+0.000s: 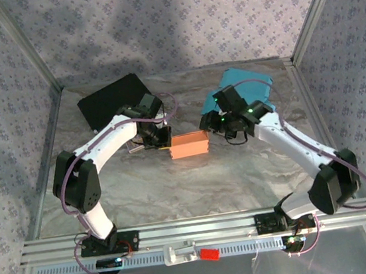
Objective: Fold the paper box
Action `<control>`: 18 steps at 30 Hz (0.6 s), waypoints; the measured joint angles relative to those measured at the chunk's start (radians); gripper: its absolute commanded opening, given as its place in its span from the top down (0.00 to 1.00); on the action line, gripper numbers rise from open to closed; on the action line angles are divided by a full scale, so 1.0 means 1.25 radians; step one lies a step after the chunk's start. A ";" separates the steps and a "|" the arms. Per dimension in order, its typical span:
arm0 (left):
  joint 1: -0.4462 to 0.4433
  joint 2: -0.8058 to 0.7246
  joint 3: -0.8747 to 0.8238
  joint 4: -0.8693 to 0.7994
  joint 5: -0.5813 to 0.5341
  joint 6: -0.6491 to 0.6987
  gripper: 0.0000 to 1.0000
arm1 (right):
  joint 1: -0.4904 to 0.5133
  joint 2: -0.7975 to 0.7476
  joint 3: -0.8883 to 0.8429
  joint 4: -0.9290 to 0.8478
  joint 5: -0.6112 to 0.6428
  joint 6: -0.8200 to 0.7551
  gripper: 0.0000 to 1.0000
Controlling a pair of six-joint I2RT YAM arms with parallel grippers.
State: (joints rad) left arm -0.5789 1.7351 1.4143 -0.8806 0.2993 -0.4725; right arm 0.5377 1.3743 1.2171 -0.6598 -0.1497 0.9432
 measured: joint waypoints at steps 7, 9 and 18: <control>-0.002 0.000 0.000 0.000 -0.002 0.000 1.00 | -0.054 -0.047 -0.173 0.204 -0.088 0.349 0.30; -0.004 0.000 0.000 0.000 -0.003 0.000 1.00 | -0.059 -0.025 -0.184 0.238 -0.110 0.412 0.29; -0.005 0.000 0.000 0.000 -0.006 0.000 1.00 | -0.061 0.023 -0.216 0.343 -0.169 0.533 0.30</control>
State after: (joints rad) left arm -0.5854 1.7351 1.4143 -0.8810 0.2916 -0.4725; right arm 0.4618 1.4025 0.9474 -0.2314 -0.3614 1.6089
